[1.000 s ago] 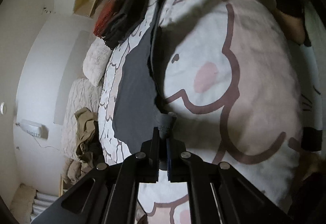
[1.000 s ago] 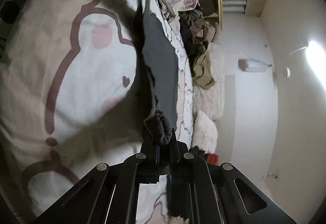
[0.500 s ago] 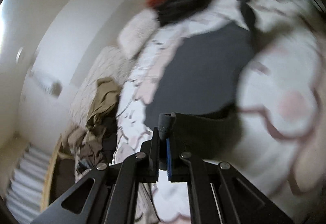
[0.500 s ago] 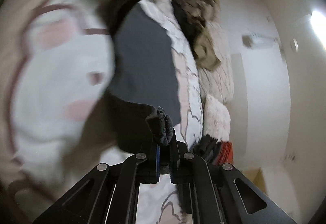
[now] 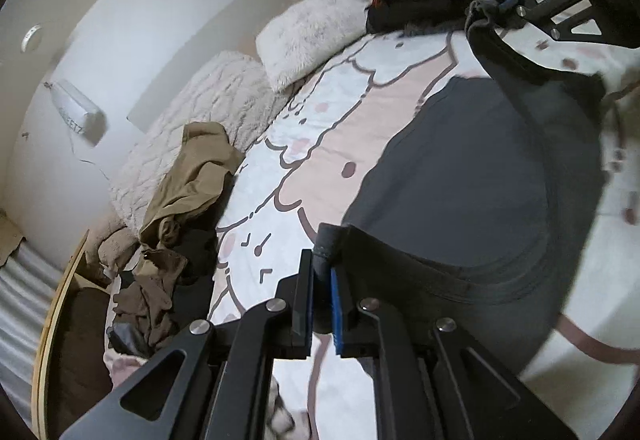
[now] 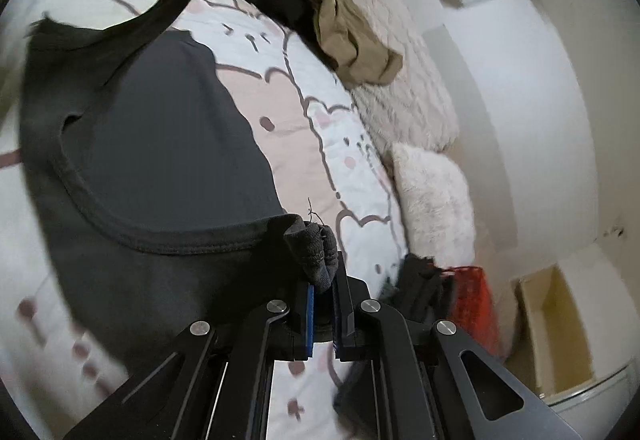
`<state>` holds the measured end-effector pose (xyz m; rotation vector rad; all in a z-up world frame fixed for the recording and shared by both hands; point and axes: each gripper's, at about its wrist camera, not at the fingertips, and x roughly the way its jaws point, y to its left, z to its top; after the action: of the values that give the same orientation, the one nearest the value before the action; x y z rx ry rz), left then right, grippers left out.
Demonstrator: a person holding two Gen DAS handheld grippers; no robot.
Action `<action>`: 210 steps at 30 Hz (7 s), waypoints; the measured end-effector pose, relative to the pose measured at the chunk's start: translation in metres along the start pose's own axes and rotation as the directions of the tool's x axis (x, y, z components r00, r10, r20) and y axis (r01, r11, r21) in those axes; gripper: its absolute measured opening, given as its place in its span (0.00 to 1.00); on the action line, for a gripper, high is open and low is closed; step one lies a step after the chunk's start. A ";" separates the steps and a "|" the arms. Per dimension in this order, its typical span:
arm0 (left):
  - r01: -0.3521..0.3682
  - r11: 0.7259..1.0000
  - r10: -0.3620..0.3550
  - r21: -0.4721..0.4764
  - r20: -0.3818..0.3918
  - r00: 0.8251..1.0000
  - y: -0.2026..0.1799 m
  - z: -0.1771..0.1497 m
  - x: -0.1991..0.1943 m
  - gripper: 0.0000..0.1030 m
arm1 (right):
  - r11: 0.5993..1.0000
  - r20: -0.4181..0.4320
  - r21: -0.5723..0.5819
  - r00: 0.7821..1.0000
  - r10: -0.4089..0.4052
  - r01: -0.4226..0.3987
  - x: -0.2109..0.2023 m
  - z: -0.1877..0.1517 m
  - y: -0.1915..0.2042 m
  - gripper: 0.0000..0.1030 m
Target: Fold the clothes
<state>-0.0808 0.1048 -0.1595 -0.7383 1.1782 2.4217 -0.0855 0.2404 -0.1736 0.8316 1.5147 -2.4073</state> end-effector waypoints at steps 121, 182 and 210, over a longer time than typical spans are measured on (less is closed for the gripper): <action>-0.187 0.855 0.172 0.484 0.075 0.982 -0.115 -0.115 -0.016 0.32 | 0.753 0.215 -0.573 0.946 -0.243 0.323 -0.025 -0.130 0.141 0.45; 0.066 0.935 -0.193 0.349 0.343 0.919 -0.211 0.077 -0.048 0.49 | -0.462 0.606 0.795 0.549 0.576 -0.393 0.046 -0.206 -0.057 0.11; 0.441 0.897 -0.425 -0.022 0.224 0.877 -0.170 0.111 -0.008 0.09 | -0.434 0.570 0.821 0.546 0.614 -0.370 0.103 -0.205 -0.087 0.85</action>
<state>-0.0208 0.2944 -0.2023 -0.6591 0.7468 2.1074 -0.1342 0.4751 -0.2290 1.4597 -1.2034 -2.0235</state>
